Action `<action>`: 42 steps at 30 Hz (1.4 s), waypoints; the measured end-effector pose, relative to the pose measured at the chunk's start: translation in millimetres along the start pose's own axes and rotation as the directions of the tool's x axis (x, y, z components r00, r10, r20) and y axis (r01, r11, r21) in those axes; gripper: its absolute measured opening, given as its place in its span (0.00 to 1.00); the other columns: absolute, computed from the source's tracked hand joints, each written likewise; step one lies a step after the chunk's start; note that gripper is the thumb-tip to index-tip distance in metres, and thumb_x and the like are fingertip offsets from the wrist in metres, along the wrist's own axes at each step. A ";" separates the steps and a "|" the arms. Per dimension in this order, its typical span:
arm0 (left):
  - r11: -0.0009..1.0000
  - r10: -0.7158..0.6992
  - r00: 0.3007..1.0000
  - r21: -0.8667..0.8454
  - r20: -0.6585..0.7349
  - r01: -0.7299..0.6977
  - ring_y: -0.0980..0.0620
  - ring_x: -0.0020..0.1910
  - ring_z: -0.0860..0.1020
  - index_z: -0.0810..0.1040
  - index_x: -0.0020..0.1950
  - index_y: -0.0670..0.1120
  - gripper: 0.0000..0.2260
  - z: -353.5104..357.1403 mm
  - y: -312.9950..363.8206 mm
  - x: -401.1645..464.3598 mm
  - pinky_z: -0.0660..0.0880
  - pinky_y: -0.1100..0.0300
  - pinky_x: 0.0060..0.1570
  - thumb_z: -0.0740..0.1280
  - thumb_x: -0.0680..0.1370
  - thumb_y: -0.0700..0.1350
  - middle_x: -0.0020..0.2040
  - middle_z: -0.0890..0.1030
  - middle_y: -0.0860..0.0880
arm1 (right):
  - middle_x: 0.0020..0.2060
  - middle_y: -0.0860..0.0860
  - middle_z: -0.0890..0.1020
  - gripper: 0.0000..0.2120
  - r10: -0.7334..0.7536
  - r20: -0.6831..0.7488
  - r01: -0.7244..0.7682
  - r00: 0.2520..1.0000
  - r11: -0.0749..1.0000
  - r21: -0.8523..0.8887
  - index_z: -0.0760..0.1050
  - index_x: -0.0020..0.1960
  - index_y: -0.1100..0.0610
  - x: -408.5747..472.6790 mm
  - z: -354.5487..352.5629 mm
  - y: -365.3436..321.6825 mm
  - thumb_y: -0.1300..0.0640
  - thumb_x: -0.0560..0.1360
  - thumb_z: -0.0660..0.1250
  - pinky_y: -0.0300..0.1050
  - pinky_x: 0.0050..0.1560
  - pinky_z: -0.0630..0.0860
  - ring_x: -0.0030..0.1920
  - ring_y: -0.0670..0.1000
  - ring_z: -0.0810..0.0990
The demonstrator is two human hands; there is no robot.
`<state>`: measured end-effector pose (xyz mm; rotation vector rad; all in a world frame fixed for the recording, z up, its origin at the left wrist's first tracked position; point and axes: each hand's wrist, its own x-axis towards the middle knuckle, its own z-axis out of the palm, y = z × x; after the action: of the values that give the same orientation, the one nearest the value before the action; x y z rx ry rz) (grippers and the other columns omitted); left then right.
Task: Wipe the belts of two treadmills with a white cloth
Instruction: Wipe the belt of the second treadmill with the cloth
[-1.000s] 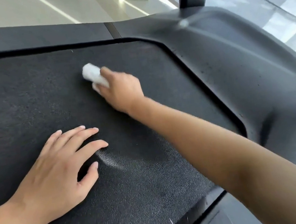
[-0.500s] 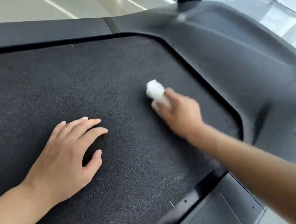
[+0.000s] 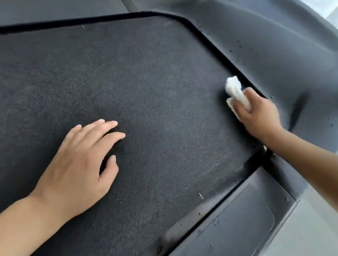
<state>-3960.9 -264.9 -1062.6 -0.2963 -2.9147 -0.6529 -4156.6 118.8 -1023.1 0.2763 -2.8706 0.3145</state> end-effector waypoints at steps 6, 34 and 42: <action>0.992 0.048 0.995 -0.123 0.083 -0.038 0.53 0.81 0.63 0.76 0.74 0.52 0.24 -10.9 -19.0 0.6 0.47 0.61 0.81 0.57 0.80 0.55 0.79 0.70 0.53 | 0.32 0.47 0.73 0.18 -0.248 0.158 0.225 0.956 0.963 0.151 0.65 0.45 0.53 -98.5 -6.3 -79.6 0.41 0.79 0.68 0.49 0.34 0.71 0.33 0.54 0.72; 0.996 0.066 0.997 0.070 -0.041 -0.063 0.40 0.70 0.75 0.79 0.67 0.44 0.20 -21.9 -20.9 -31.6 0.68 0.42 0.71 0.60 0.78 0.48 0.70 0.77 0.45 | 0.40 0.49 0.76 0.12 -0.749 0.320 0.650 0.580 0.663 0.372 0.75 0.50 0.57 -199.1 -26.5 -176.7 0.48 0.81 0.64 0.50 0.34 0.72 0.39 0.55 0.74; 0.996 0.080 0.997 0.039 0.001 -0.080 0.44 0.76 0.71 0.77 0.72 0.46 0.23 -22.5 -30.2 -45.8 0.62 0.43 0.78 0.56 0.82 0.52 0.75 0.74 0.46 | 0.36 0.47 0.76 0.20 -0.528 0.269 0.476 0.805 0.847 0.238 0.73 0.48 0.56 -125.1 -28.9 -88.0 0.38 0.80 0.63 0.50 0.36 0.75 0.35 0.52 0.75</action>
<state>-3921.1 -308.8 -1062.8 -0.4062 -2.8936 -0.5835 -4012.5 61.1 -1011.1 1.2057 -2.9284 0.4250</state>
